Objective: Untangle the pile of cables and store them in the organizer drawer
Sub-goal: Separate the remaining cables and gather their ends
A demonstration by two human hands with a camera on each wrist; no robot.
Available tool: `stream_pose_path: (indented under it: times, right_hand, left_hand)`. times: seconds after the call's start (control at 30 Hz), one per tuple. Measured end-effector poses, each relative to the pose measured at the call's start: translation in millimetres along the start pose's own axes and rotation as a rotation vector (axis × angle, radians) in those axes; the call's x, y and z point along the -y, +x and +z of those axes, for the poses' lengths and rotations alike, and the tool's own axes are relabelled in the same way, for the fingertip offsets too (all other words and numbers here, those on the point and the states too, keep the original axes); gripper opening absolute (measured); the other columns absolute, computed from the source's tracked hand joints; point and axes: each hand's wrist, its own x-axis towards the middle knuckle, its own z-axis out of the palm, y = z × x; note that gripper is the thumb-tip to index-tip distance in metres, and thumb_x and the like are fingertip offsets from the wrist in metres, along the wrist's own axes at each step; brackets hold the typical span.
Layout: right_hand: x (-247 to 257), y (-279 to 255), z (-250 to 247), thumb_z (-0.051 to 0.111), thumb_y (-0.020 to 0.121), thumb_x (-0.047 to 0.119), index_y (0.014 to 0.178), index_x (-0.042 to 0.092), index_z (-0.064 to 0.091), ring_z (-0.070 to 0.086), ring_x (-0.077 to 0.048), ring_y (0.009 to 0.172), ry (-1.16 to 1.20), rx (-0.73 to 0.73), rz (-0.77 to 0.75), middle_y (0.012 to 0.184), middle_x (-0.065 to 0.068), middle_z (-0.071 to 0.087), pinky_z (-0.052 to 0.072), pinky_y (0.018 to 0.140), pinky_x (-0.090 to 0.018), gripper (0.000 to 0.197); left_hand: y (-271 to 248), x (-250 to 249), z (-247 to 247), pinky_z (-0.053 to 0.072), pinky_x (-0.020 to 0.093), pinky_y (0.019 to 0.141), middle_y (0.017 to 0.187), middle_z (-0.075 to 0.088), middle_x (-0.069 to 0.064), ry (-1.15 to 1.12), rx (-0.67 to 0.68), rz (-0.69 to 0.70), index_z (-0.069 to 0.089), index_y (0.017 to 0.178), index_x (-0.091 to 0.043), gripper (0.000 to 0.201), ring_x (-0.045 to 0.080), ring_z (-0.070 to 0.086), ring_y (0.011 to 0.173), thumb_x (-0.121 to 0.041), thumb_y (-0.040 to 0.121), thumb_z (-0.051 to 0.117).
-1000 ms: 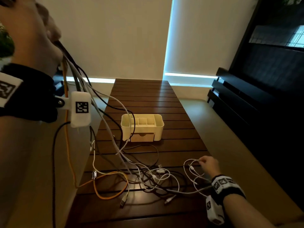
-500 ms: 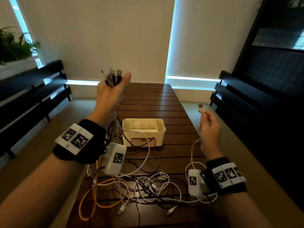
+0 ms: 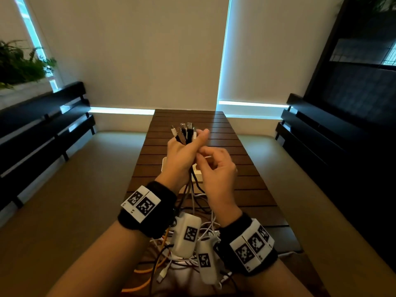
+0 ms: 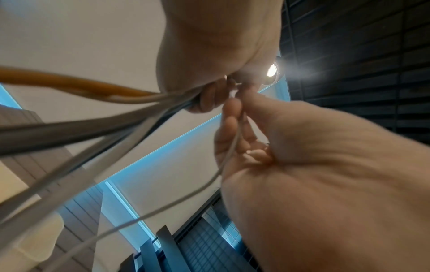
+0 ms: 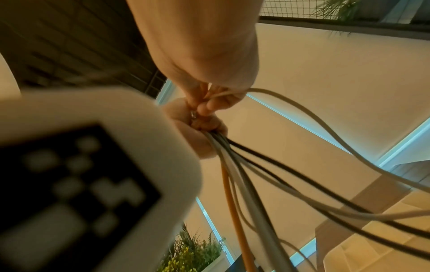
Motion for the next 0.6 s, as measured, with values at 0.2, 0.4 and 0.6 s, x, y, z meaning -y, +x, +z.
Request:
stream_pose_path:
  times: [0.2, 0.4, 0.6]
  right_hand:
    - [-2.2, -4.5, -4.4, 0.06, 0.088, 0.019, 0.087, 0.03, 0.045, 0.056, -0.014, 0.052, 0.04, 0.202, 0.151, 0.074, 0.001, 0.057, 0.048, 0.049, -0.029, 0.019]
    - [-43.0, -28.8, -55.8, 0.047, 0.096, 0.024, 0.077, 0.016, 0.06, 0.041, 0.0, 0.043, -0.201, 0.811, 0.321, 0.053, 0.006, 0.047, 0.036, 0.048, -0.016, 0.024]
    - [-93.1, -12.0, -152.1, 0.047, 0.096, 0.024, 0.069, 0.018, 0.06, 0.038, 0.001, 0.041, -0.394, 0.631, 0.505, 0.046, 0.012, 0.044, 0.031, 0.05, -0.022, 0.031]
  left_hand:
    - [3.5, -4.7, 4.5, 0.04, 0.025, 0.053, 0.054, 0.041, -0.005, -0.044, -0.14, -0.046, 0.048, 0.071, -0.018, 0.033, 0.008, 0.043, 0.049, -0.042, 0.092, 0.055]
    - [31.9, -63.4, -48.4, 0.036, 0.015, 0.043, 0.06, 0.056, -0.008, -0.316, -0.314, 0.075, 0.055, 0.076, -0.02, 0.04, 0.004, 0.047, 0.04, -0.048, 0.098, 0.036]
    - [119.7, -37.9, -202.6, 0.028, 0.024, 0.046, 0.062, 0.023, -0.002, -0.401, -0.362, 0.087, 0.047, 0.088, -0.022, 0.048, 0.014, 0.023, 0.043, -0.065, 0.076, 0.065]
